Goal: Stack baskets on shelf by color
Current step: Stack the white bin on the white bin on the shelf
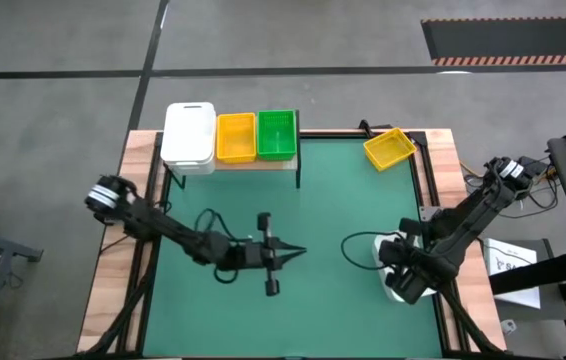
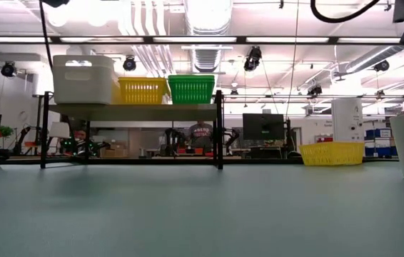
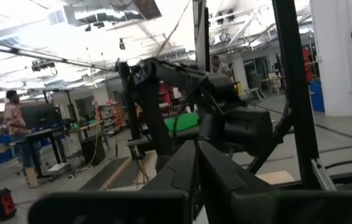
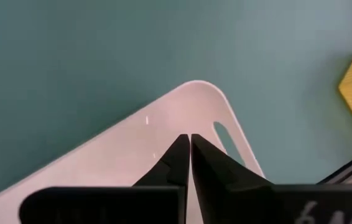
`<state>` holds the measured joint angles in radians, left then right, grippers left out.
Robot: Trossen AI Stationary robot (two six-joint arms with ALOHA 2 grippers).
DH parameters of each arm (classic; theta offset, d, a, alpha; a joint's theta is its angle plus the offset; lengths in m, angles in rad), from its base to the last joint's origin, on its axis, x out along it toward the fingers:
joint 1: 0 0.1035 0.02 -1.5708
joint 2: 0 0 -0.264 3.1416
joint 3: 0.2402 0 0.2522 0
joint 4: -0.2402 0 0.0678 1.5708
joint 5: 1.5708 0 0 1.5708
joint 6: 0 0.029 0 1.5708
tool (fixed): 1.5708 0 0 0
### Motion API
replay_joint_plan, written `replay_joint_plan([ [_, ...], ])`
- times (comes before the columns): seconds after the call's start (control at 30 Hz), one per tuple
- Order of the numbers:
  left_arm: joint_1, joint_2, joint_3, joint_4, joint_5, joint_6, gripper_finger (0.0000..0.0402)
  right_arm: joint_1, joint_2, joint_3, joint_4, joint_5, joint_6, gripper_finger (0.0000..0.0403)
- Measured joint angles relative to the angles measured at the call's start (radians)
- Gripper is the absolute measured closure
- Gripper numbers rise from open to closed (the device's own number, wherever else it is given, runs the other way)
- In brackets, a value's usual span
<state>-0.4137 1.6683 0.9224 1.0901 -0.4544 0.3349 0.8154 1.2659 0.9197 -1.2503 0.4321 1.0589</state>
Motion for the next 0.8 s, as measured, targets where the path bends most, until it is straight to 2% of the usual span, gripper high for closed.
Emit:
replay_joint_plan([
  [0.17,0.000,0.085,0.086,0.001,-0.022,-0.017,0.0400,-0.002,0.000,-0.038,0.008,0.064,0.036,0.0394],
  [0.3,0.000,0.119,0.124,0.001,-0.026,-0.021,0.0400,-0.005,0.000,-0.097,0.059,0.070,0.043,0.0394],
  [0.53,0.000,0.116,0.146,0.004,-0.026,-0.023,0.0400,-0.041,0.000,-0.184,0.197,0.077,0.047,0.0394],
  [0.67,0.001,0.115,0.164,0.002,-0.026,-0.017,0.0400,-0.064,0.000,-0.209,0.324,0.092,-0.007,0.0394],
  [0.8,0.001,0.115,0.168,0.002,-0.026,-0.018,0.0400,-0.091,0.000,-0.218,0.480,0.092,-0.130,0.0394],
])
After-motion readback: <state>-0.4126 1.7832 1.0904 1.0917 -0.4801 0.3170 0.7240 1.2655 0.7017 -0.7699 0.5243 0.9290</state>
